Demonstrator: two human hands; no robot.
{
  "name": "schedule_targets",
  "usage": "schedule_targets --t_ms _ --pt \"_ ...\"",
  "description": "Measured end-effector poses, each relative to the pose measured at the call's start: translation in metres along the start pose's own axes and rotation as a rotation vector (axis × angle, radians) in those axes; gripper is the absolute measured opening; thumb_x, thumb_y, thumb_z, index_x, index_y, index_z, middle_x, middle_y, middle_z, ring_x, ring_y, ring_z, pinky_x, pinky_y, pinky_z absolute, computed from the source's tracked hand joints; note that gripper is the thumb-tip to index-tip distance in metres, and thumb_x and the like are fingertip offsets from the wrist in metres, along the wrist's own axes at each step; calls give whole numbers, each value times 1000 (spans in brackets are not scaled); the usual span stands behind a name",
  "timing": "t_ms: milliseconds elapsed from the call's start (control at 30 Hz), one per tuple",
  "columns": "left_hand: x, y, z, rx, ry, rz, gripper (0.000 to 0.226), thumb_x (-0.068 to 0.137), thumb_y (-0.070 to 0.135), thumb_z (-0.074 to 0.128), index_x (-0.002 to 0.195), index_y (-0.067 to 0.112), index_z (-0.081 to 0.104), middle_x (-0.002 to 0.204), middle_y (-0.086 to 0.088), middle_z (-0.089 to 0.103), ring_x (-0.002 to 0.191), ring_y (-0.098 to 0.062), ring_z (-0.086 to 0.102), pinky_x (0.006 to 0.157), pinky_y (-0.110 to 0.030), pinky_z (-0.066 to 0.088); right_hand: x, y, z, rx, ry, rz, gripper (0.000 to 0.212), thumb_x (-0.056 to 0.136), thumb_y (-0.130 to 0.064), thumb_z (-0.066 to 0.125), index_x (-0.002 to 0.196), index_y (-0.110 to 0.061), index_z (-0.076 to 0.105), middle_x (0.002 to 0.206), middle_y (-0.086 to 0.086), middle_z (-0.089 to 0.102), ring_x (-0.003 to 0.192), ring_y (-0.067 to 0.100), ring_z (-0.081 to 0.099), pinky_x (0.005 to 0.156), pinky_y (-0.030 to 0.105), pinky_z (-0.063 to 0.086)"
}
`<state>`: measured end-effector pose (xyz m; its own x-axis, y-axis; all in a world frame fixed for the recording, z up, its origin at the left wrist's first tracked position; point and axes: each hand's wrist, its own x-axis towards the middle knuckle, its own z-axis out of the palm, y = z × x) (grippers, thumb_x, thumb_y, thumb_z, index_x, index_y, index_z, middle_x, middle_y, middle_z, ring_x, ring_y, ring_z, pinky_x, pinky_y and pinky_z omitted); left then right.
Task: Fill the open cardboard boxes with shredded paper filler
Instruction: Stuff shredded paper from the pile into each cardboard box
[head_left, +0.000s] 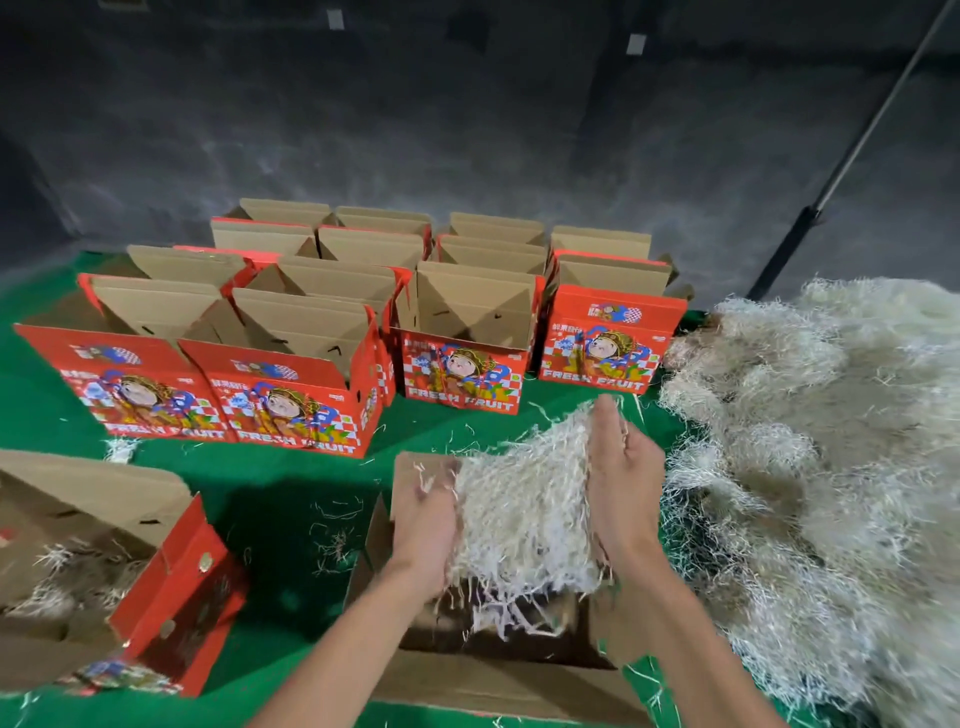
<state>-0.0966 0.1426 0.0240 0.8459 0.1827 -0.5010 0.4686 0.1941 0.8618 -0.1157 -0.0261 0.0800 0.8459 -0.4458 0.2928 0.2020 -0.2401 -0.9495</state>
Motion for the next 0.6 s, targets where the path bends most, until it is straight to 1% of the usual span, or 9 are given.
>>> schedule_targets --t_ms 67,100,167,267,333,400,433,500,600 --pt "-15 -12 3 -26 -9 -36 32 101 20 48 133 26 43 102 4 57 83 -10 52 85 -36 42 19 11 4 -9 24 56 51 104 -46 45 60 -23 34 53 -4 29 49 13 21 48 29 17" --pt "-19 -14 3 -48 -5 -56 34 101 19 48 134 28 42 108 4 57 90 -13 53 91 -39 41 25 19 6 -14 35 99 52 104 -44 47 60 -21 35 54 -2 28 50 15 21 49 32 17" --pt "-21 -4 0 -102 -5 -89 38 101 27 50 138 29 44 120 1 57 106 -21 55 104 -49 40 26 40 10 -47 50 198 53 103 -41 49 58 -19 33 50 -5 28 48 13 22 50 31 17" --pt "-14 31 -10 -171 -40 -59 35 95 42 55 130 40 55 100 7 57 92 -17 55 99 -53 44 3 69 14 -134 -32 187 53 105 -41 46 58 -20 34 43 -14 29 42 5 22 43 24 21" --pt "-6 55 -12 -204 -30 -26 16 93 42 55 95 53 67 95 7 55 90 -16 54 101 -55 41 -23 80 17 -168 -112 135 51 107 -34 41 59 -19 36 44 -13 32 40 4 25 38 22 23" --pt "4 73 -11 -207 63 10 21 96 39 55 80 43 67 72 8 40 65 -11 40 79 -37 46 -47 81 19 -173 -170 130 50 107 -26 40 58 -19 39 42 -11 36 37 2 28 38 19 24" --pt "9 79 -10 -216 124 20 14 96 38 56 86 36 65 64 8 35 58 -11 33 66 -31 40 -56 76 18 -172 -199 134 50 107 -27 40 58 -20 42 42 -10 38 37 2 30 38 21 25" --pt "17 82 -10 -223 185 34 11 97 35 56 99 25 61 52 8 29 48 -10 26 60 -28 34 -65 59 11 -134 -238 105 50 106 -36 41 57 -24 44 42 -9 37 38 8 30 39 20 23" --pt "22 60 -9 -178 139 5 28 99 23 49 124 14 58 67 2 47 60 -10 44 76 -33 46 -54 12 -1 -13 -239 10 51 104 -48 43 60 -21 43 45 -9 33 37 11 25 38 17 19"
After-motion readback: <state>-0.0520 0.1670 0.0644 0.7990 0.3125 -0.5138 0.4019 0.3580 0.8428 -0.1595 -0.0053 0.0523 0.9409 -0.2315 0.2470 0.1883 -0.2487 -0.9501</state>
